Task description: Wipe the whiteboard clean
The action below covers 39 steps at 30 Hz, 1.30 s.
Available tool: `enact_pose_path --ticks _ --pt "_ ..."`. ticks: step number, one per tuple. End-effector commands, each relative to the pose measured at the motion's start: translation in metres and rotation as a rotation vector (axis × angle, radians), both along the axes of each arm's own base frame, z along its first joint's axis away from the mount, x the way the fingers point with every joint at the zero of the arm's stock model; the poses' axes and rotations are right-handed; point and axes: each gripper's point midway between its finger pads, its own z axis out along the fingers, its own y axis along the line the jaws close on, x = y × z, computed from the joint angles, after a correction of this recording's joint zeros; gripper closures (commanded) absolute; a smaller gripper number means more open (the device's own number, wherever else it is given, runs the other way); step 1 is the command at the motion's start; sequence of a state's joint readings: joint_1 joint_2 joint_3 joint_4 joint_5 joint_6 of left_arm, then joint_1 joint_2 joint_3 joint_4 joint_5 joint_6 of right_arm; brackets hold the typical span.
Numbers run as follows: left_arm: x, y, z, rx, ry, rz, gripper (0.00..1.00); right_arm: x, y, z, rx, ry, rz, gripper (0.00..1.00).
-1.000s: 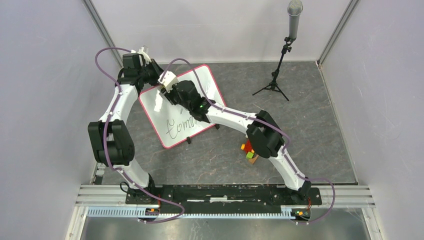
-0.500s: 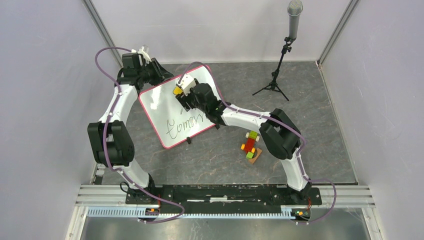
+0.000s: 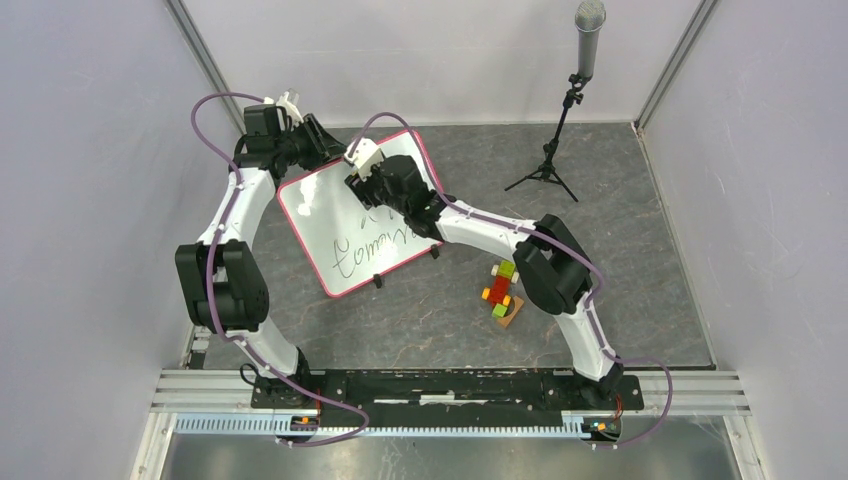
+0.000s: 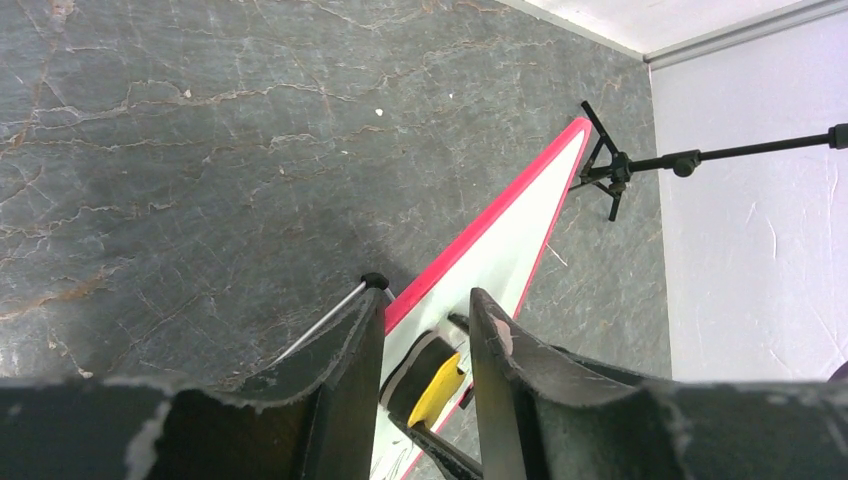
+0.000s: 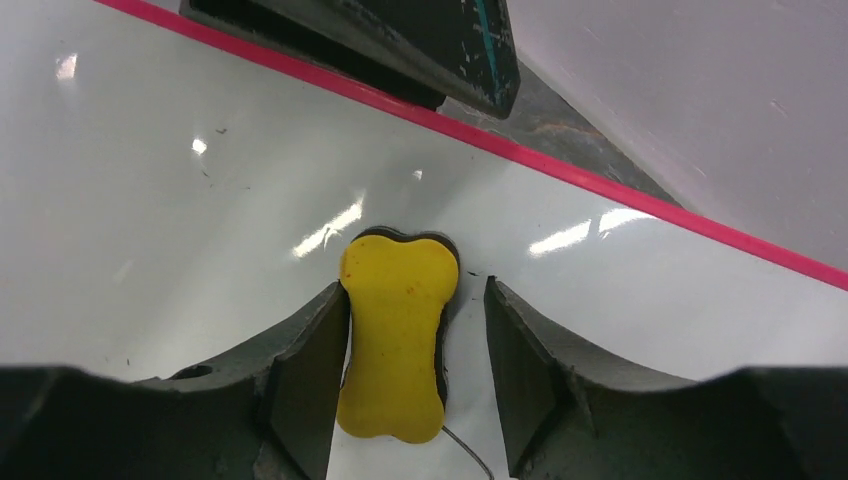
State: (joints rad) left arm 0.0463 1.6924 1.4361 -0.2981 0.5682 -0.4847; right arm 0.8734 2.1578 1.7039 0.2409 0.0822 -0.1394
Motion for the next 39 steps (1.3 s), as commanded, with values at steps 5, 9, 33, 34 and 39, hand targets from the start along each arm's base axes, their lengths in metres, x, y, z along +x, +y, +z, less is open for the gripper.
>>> enact_pose_path --ticks 5,9,33,34,39 --pt "-0.011 -0.012 -0.012 0.001 0.073 -0.055 0.51 0.003 0.006 0.014 0.042 -0.012 0.012 0.51" --pt "-0.009 -0.012 -0.016 0.003 0.079 -0.059 0.45 -0.001 0.002 0.018 0.05 -0.016 0.014 0.56" --pt "-0.008 -0.008 -0.029 0.042 0.099 -0.058 0.57 -0.011 -0.044 -0.009 0.023 0.024 -0.122 0.66" --pt "-0.01 -0.009 -0.029 0.044 0.101 -0.054 0.58 -0.01 -0.049 -0.012 0.018 0.03 -0.146 0.66" --pt "-0.024 -0.019 -0.04 0.123 0.138 -0.056 0.63 -0.004 -0.067 -0.023 0.015 0.071 -0.203 0.61"
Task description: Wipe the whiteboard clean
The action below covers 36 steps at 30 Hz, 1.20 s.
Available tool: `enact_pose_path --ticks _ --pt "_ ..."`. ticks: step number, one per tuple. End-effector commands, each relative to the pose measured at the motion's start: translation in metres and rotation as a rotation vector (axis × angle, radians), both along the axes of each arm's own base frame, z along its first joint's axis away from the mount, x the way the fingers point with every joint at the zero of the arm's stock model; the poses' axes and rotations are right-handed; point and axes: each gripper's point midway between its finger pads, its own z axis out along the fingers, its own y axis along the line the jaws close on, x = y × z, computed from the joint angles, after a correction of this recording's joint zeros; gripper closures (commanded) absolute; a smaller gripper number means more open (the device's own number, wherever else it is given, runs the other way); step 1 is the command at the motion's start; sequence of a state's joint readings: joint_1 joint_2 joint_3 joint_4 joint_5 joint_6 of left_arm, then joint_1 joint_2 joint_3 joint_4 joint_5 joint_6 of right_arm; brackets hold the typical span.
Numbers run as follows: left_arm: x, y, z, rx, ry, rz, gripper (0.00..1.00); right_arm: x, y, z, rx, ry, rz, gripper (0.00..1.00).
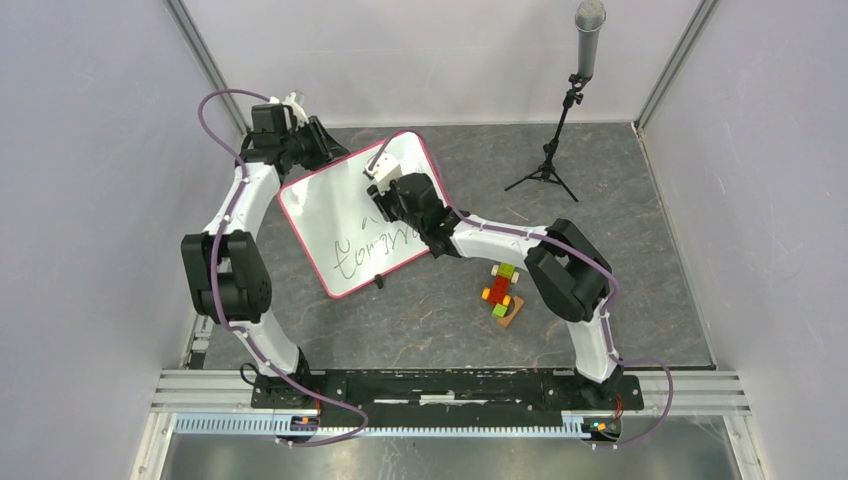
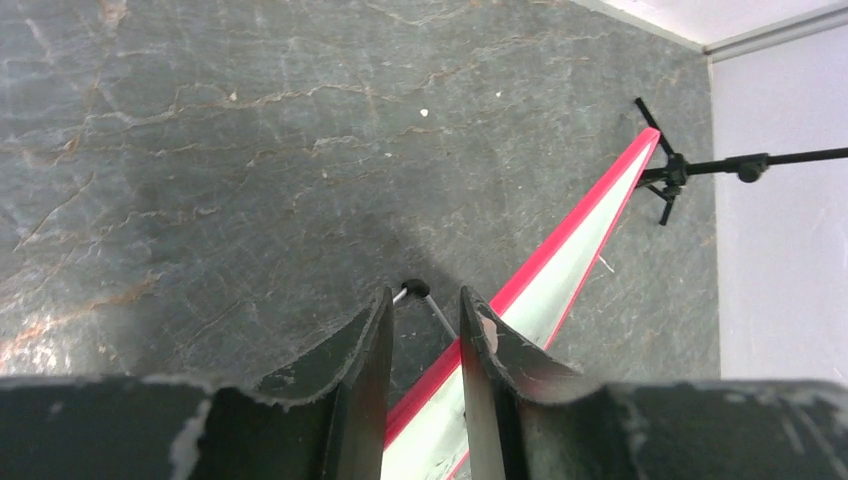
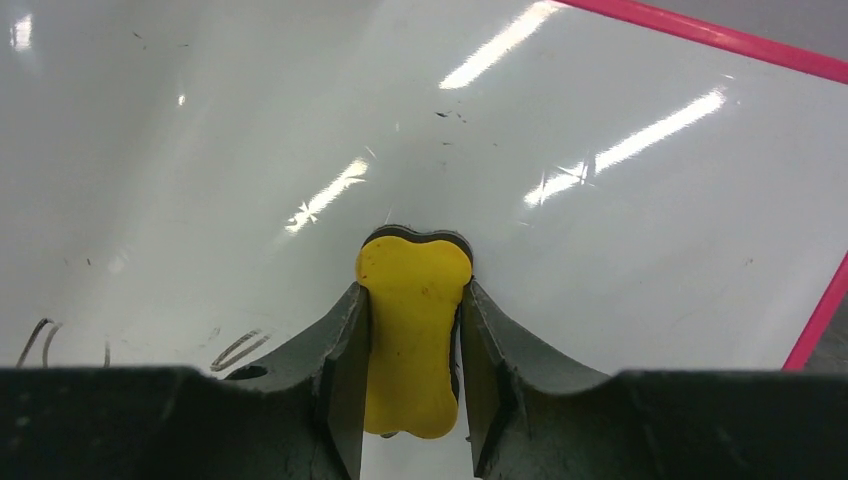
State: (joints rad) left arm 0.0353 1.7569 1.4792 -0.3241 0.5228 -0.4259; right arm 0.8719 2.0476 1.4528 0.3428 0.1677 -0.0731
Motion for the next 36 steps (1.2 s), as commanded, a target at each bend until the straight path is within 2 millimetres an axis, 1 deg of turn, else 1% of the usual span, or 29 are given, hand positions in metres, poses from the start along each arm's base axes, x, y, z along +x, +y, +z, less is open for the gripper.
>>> enact_pose_path --ticks 1,3,7,10,13,17,19,20,24,25,26,28,30,36 --pt "-0.04 -0.025 -0.024 0.08 0.129 -0.054 0.64 0.012 -0.028 0.004 0.007 0.023 -0.099 0.56" --pt "-0.046 -0.029 -0.027 0.102 0.143 -0.057 0.65 0.008 -0.029 0.005 0.009 0.021 -0.079 0.52" --pt "-0.058 -0.034 -0.033 0.064 0.187 -0.06 0.68 0.002 -0.029 0.017 0.029 0.006 -0.051 0.51" --pt "-0.069 -0.033 -0.038 0.063 0.205 -0.057 0.71 0.001 -0.029 0.019 0.027 -0.001 -0.043 0.57" --pt "-0.08 -0.034 -0.039 0.056 0.21 -0.068 0.73 0.0 -0.027 0.017 0.016 0.004 -0.027 0.64" --pt "-0.091 -0.034 -0.04 0.064 0.197 -0.088 0.72 -0.001 -0.03 0.014 0.014 0.008 -0.032 0.64" --pt "-0.095 -0.036 -0.037 0.06 0.174 -0.112 0.68 -0.001 -0.032 0.014 0.017 0.008 -0.033 0.64" --pt "-0.094 -0.037 -0.035 0.052 0.157 -0.12 0.64 -0.003 -0.031 0.012 0.018 0.01 -0.03 0.64" --pt "-0.091 -0.045 -0.026 0.009 0.116 -0.179 0.38 -0.002 -0.032 0.011 0.016 0.012 -0.031 0.64" --pt "-0.089 -0.046 -0.026 0.002 0.111 -0.182 0.34 -0.002 -0.032 0.011 0.016 0.012 -0.031 0.64" --pt "-0.087 -0.047 -0.025 -0.013 0.103 -0.187 0.31 -0.002 -0.032 0.01 0.016 0.013 -0.031 0.64" --pt "-0.085 -0.048 -0.025 -0.04 0.103 -0.192 0.29 -0.002 -0.032 0.011 0.014 0.011 -0.031 0.64" --pt "-0.086 -0.047 -0.031 -0.034 0.124 -0.187 0.32 -0.002 -0.033 0.01 0.009 0.008 -0.032 0.64" --pt "-0.098 -0.04 -0.047 -0.01 0.179 -0.146 0.53 -0.004 -0.038 0.011 0.012 -0.007 -0.034 0.66"
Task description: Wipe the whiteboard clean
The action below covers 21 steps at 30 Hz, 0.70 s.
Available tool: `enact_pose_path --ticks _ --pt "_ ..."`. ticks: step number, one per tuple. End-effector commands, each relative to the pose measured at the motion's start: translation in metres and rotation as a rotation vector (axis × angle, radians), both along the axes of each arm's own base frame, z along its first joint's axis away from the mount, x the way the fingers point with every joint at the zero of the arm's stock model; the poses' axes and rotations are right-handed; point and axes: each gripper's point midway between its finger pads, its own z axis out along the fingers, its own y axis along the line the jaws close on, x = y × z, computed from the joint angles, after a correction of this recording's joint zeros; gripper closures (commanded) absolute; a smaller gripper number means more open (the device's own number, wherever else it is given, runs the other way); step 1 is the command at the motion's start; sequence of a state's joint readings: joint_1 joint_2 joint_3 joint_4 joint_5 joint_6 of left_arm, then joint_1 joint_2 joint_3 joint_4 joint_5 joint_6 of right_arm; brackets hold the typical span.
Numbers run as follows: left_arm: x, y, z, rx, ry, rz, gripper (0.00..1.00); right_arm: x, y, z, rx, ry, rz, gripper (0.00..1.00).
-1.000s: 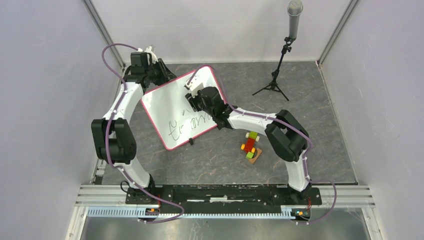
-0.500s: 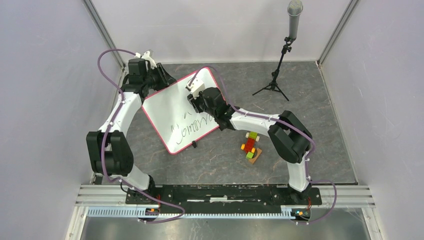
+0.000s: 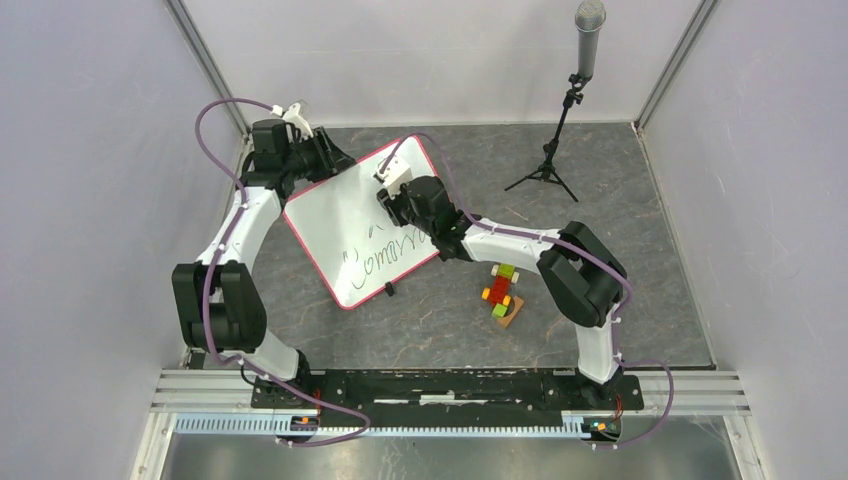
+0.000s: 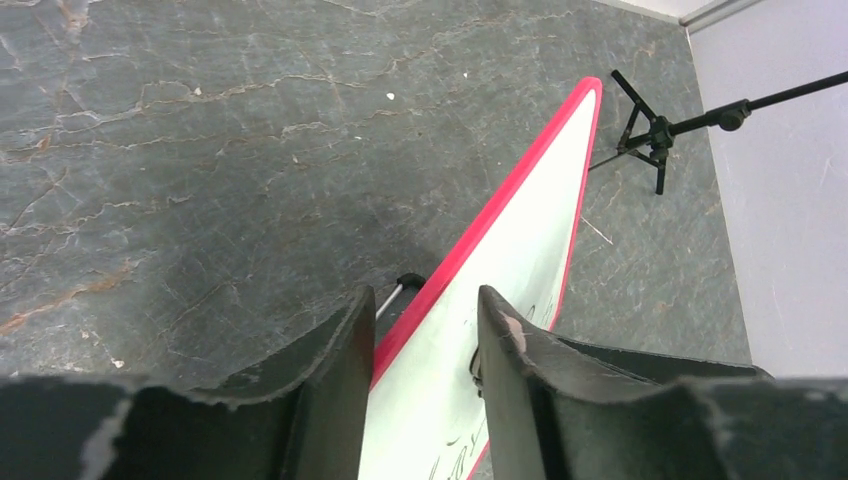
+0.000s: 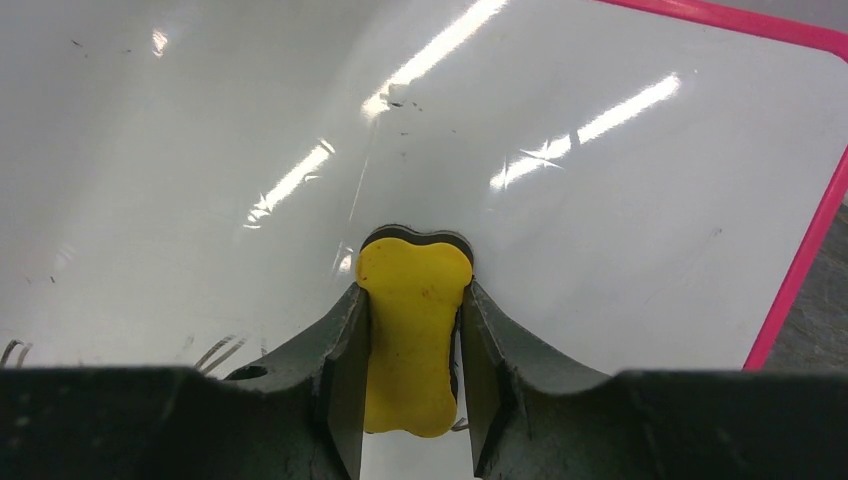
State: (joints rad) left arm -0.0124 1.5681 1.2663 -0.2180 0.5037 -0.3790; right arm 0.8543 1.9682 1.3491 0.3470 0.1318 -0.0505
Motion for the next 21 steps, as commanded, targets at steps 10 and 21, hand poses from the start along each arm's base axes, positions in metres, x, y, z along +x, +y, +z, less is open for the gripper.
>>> enact_pose_path --ticks 10,21 --pt "-0.083 -0.015 -0.063 -0.011 0.33 -0.07 0.66 -0.008 -0.006 0.01 0.019 -0.023 0.008 0.68" --pt "-0.097 -0.019 -0.066 -0.014 0.301 -0.122 0.5 -0.043 0.017 0.016 0.03 -0.046 0.088 0.69"
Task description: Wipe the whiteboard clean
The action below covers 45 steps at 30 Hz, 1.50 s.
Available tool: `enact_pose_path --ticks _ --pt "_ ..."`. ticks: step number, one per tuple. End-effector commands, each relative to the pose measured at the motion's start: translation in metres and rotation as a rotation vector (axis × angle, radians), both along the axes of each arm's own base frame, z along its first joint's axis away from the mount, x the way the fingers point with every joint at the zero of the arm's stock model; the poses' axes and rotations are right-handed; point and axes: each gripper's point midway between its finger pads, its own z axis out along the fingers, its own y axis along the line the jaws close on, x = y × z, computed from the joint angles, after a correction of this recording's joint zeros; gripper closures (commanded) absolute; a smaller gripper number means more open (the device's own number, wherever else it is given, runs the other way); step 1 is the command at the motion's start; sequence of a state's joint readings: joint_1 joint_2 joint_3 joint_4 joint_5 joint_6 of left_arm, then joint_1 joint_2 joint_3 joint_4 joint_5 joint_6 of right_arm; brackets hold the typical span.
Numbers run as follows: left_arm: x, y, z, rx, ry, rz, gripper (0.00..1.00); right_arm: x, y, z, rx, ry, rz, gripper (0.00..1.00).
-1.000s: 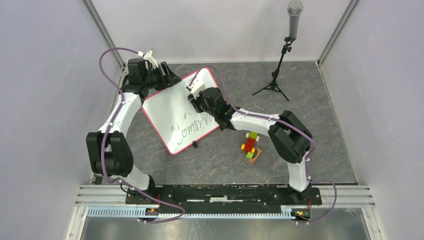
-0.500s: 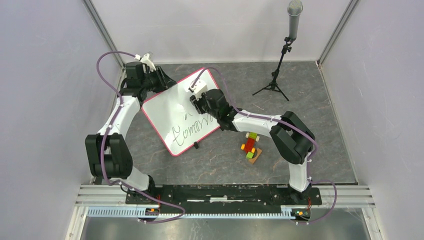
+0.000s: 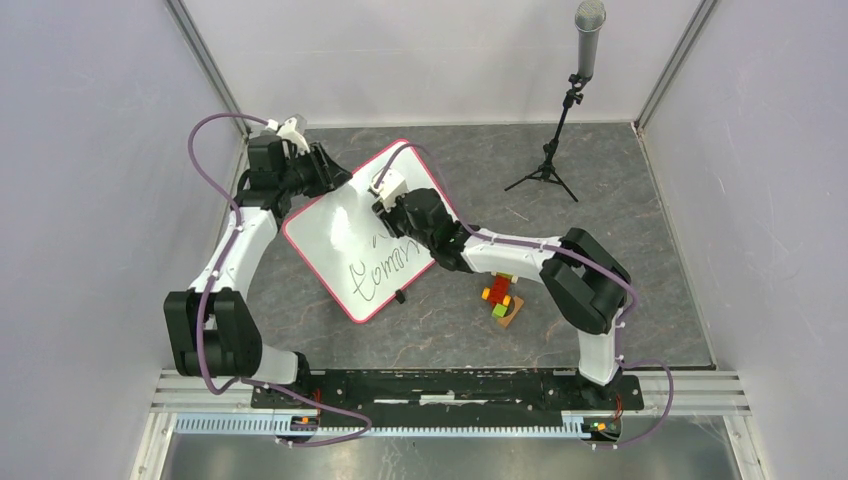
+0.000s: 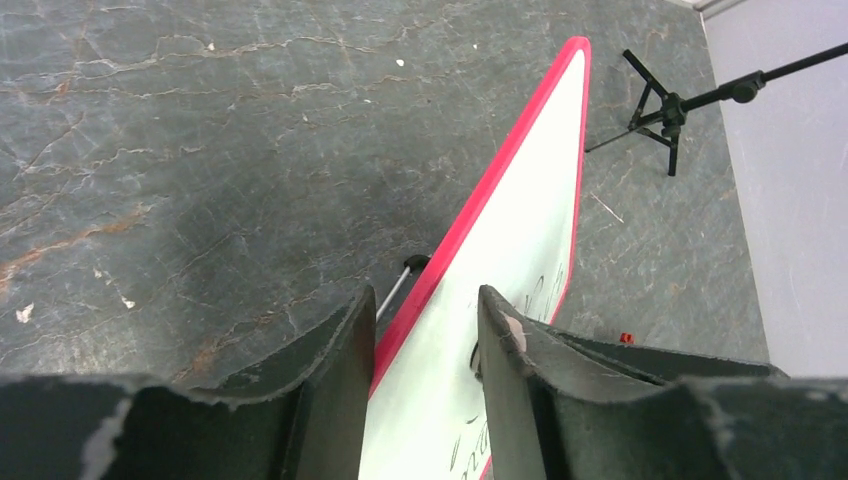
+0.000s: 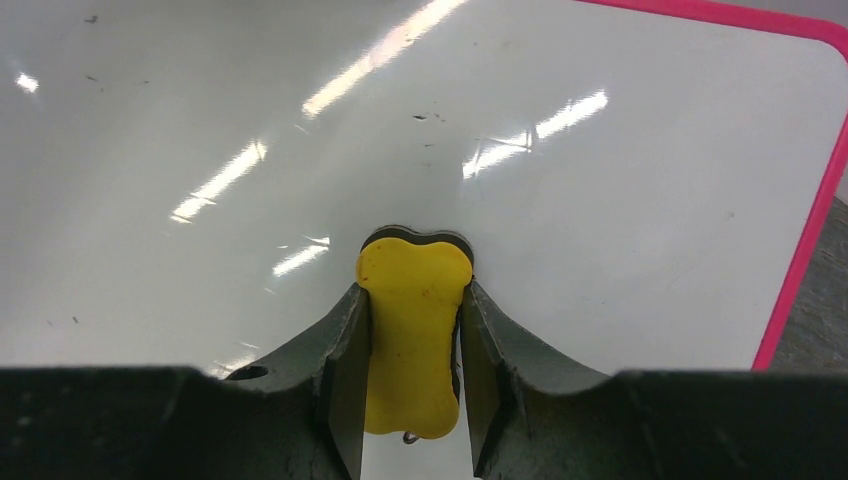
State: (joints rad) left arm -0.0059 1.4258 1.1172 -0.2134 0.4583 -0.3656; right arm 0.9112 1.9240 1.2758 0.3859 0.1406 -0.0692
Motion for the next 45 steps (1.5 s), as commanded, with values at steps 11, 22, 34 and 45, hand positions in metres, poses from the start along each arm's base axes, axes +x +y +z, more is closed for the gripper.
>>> enact_pose_path --ticks 11,22,34,45 --pt "-0.059 -0.029 -0.071 -0.046 0.351 -0.158 0.59 -0.046 0.032 0.02 0.086 -0.027 0.135 0.7" --pt "-0.058 -0.023 -0.074 -0.018 0.357 -0.129 0.64 -0.042 0.023 0.011 0.115 -0.024 -0.084 0.7" --pt "-0.057 -0.02 -0.073 -0.014 0.354 -0.116 0.67 0.01 -0.074 -0.045 0.251 0.215 -0.47 0.71" --pt "-0.057 -0.02 -0.072 -0.014 0.35 -0.114 0.69 -0.014 -0.023 -0.034 0.216 0.173 -0.321 0.71"
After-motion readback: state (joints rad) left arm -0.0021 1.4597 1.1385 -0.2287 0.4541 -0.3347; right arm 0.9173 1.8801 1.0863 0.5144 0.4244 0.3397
